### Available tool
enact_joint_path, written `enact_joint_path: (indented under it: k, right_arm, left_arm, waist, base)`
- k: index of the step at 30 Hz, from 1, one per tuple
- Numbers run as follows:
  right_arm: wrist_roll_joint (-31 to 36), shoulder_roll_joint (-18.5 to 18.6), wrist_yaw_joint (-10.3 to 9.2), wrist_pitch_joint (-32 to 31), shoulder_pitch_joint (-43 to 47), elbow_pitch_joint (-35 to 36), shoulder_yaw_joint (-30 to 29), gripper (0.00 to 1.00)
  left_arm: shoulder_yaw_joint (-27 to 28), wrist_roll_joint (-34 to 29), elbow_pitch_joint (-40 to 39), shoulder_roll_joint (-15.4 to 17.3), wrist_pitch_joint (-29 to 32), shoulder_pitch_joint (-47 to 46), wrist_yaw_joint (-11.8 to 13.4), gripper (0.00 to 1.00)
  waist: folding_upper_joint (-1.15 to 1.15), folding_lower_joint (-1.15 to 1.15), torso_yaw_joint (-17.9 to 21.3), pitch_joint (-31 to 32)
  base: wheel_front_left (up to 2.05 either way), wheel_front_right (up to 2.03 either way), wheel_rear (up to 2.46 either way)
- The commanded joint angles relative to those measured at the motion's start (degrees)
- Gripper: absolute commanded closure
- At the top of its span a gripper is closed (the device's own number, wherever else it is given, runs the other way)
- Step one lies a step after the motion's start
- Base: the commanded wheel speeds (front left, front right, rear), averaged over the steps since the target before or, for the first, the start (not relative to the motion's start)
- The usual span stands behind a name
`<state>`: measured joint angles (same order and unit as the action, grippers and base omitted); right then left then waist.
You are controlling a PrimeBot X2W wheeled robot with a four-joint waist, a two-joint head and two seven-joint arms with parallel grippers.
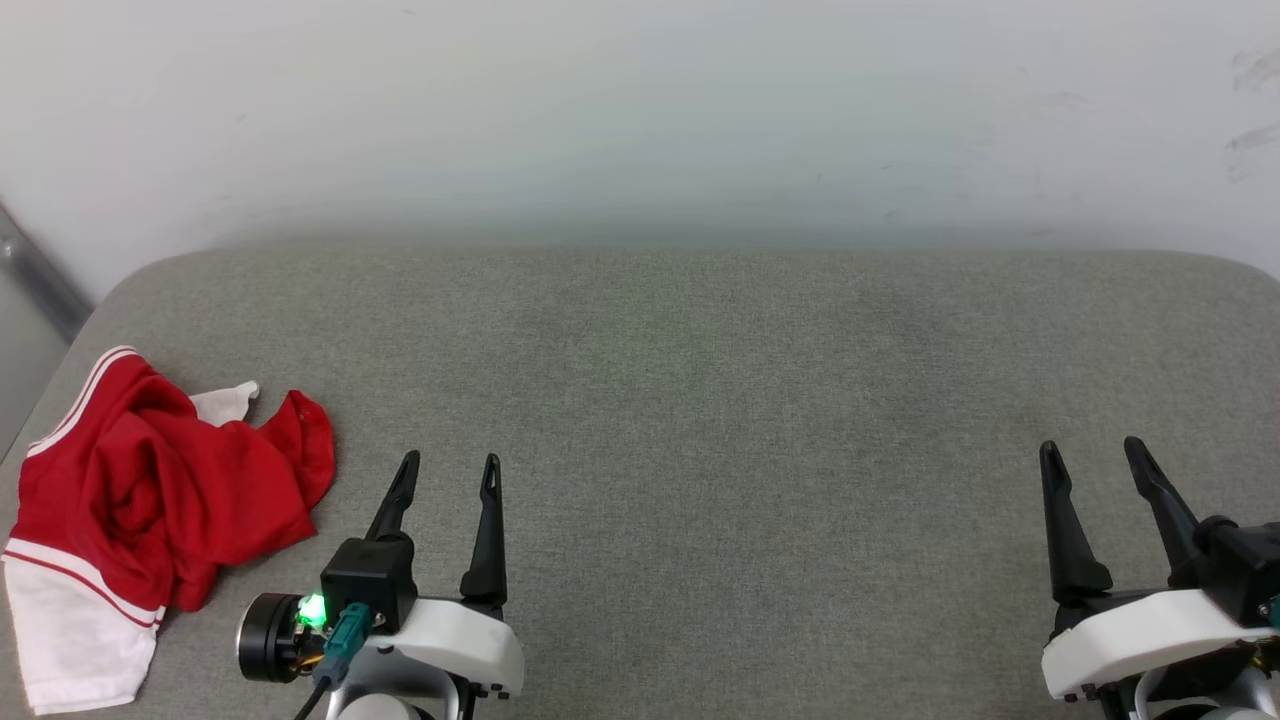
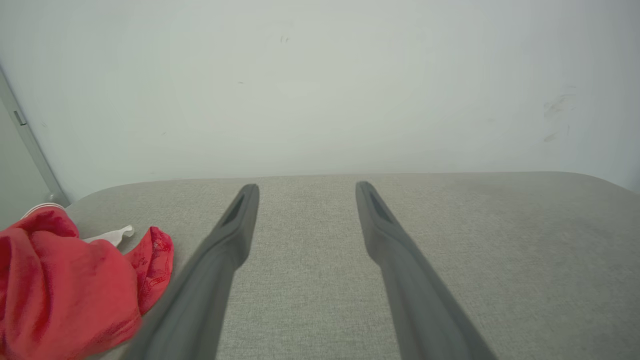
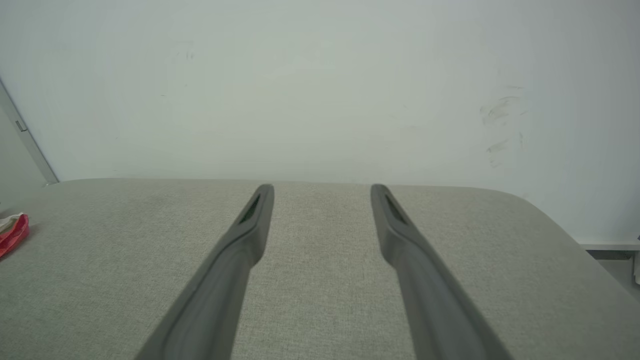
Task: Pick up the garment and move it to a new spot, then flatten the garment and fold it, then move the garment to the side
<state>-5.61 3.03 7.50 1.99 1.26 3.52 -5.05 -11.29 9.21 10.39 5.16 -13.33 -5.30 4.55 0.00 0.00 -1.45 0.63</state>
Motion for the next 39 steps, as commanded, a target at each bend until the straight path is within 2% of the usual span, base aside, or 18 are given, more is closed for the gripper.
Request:
enact_joint_path:
  k: [1,16,25,31,39]
  right_arm:
    - [0.5,-0.2,-0.02,0.2,0.2,0.5,-0.1,0.0]
    - [2.2,-0.2,-0.02,1.0,1.2,0.5,-1.8,0.0]
    - [0.7,-0.2,-0.02,1.0,1.4,-0.1,-2.2,0.0]
    - [1.0,-0.2,-0.02,0.7,1.7,0.9,-2.2,0.0]
    - [0.7,-0.2,-0.02,-0.1,1.6,2.9,-0.8,0.0]
  left_arm:
    - [-0.2,-0.9,-0.1,0.1,-0.4,-0.7,0.1,0.0]
    - [0.6,-4.5,0.8,-1.1,-2.0,-0.4,-0.8,0.0]
    - [1.4,-3.2,1.8,-1.7,-1.9,-1.0,-1.5,0.0]
    - [2.1,-2.2,2.6,-2.0,-1.9,-1.6,-1.7,0.0]
    - [3.6,-0.9,3.0,-2.2,-1.9,-2.3,-1.3,0.0]
  waist:
    - [0.0,0.0,0.0,0.0]
    - [0.0,0.0,0.1,0.2]
    - [0.0,0.0,-0.6,0.3]
    - [0.0,0.0,-3.8,0.1]
    - [0.0,0.0,-11.9,-0.7]
  base:
    - [0.0,0.0,0.0]
    - [0.0,0.0,0.0]
    - [0.0,0.0,0.0]
    - [0.0,0.0,0.0]
    - [0.0,0.0,0.0]
